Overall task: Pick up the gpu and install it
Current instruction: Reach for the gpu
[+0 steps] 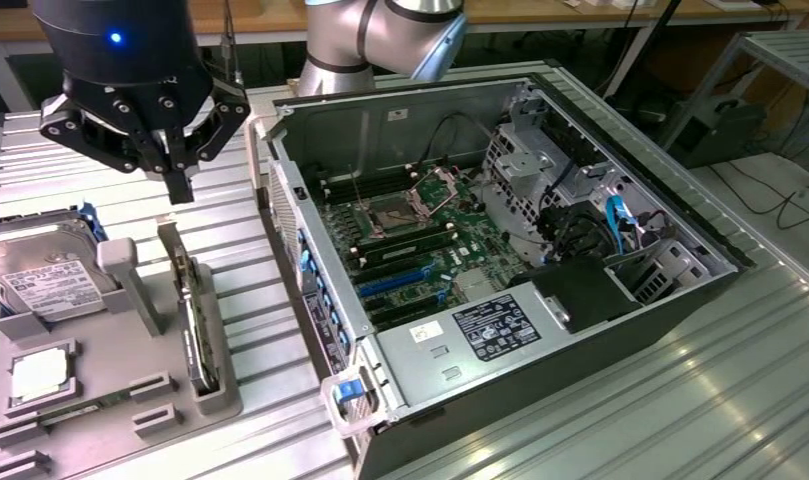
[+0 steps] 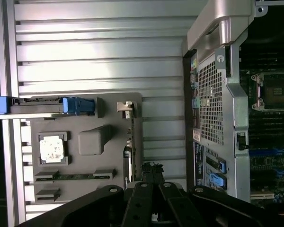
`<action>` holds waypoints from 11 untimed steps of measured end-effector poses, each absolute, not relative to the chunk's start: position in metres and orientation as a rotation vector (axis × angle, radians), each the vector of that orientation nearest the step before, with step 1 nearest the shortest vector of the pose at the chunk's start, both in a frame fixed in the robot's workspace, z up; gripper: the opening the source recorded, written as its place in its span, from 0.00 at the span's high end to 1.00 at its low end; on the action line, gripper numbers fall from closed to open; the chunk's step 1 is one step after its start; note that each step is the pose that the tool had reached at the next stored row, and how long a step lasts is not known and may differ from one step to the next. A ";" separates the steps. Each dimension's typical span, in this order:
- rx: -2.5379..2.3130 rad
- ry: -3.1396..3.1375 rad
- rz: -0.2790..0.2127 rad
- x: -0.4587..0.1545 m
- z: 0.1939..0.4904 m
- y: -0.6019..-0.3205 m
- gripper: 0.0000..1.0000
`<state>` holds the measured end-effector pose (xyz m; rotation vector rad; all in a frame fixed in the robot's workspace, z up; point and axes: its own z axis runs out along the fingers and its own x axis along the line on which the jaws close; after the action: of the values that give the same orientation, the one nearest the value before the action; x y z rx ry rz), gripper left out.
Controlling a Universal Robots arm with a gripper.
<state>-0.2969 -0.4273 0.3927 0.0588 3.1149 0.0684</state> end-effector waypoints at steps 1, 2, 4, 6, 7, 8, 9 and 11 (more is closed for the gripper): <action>0.059 3.115 0.068 -0.298 0.393 -0.428 0.89; 0.059 3.115 0.068 -0.299 0.393 -0.428 0.89; 0.059 3.115 0.068 -0.301 0.393 -0.429 0.89; 0.059 3.115 0.068 -0.303 0.393 -0.429 0.89; 0.059 3.115 0.068 -0.304 0.393 -0.430 0.89; 0.059 3.115 0.068 -0.305 0.393 -0.430 0.89; 0.059 3.115 0.068 -0.306 0.393 -0.430 0.89; 0.059 3.115 0.068 -0.308 0.393 -0.431 0.89</action>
<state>-0.3081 -0.4308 0.3927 0.0588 3.1150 0.0683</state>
